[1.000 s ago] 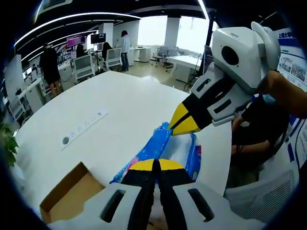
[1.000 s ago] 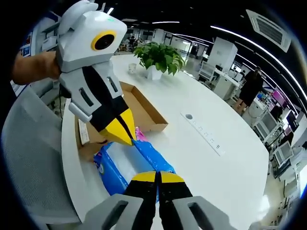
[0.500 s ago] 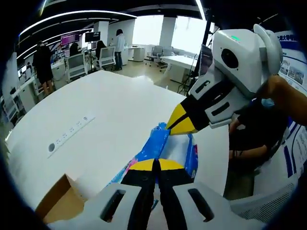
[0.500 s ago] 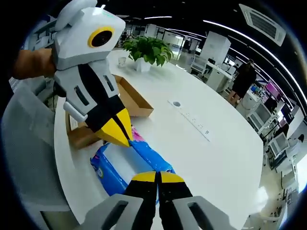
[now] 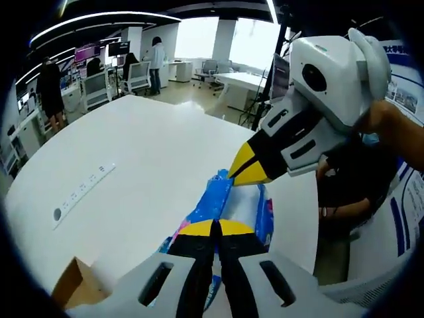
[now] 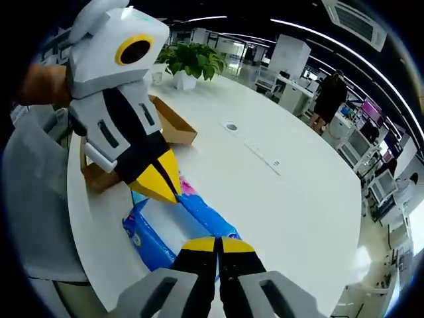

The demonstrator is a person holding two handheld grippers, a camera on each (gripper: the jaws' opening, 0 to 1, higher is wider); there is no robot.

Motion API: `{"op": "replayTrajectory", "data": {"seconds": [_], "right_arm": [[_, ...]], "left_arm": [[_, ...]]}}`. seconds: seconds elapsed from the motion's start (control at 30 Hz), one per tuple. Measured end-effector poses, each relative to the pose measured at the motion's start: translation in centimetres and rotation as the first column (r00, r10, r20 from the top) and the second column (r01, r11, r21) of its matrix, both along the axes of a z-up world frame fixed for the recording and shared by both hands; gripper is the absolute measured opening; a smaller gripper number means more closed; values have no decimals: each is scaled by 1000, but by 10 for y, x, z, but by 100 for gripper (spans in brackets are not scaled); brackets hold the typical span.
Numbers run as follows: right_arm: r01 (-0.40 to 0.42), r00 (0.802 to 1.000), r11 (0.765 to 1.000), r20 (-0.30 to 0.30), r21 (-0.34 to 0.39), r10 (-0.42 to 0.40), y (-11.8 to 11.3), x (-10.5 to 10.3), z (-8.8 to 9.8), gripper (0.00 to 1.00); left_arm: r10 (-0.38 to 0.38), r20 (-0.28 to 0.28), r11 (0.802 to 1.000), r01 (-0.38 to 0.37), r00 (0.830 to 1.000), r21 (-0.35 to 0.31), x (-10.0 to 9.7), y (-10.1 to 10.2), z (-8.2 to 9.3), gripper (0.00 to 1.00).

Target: Operate the shoe box by opening the lid, removing the specified soft item, and placing it in the target area until the item is outside and the box remains undamaged.

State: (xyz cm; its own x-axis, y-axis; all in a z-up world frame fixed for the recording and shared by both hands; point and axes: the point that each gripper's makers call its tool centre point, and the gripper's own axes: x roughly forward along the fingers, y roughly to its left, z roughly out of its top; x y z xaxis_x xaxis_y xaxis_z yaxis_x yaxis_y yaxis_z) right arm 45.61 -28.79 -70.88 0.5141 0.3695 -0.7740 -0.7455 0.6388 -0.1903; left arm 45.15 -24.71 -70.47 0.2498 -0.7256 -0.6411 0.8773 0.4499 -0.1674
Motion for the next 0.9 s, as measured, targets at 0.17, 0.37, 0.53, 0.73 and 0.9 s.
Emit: {"op": "replayTrajectory", "data": {"seconds": [0.17, 0.37, 0.53, 0.73, 0.9], "right_arm": [[14, 1000, 1000, -9, -13, -14, -11, 3, -6, 0], [31, 999, 999, -20, -30, -32, -26, 7, -15, 0], [38, 999, 999, -37, -37, -39, -36, 8, -27, 0], [43, 997, 998, -54, -52, -46, -44, 12, -40, 0], [47, 997, 997, -66, -60, -51, -49, 15, -52, 0]], "left_arm": [[-19, -7, 1000, 19, 1000, 0, 3, -13, -11, 0], [-23, -33, 1000, 23, 999, -18, 5, -27, -21, 0], [-22, -53, 999, 21, 998, -26, 7, -38, -32, 0], [-39, -45, 999, 39, 998, -20, 11, -45, -45, 0], [-38, -67, 999, 37, 997, -24, 14, -50, -57, 0]]}}
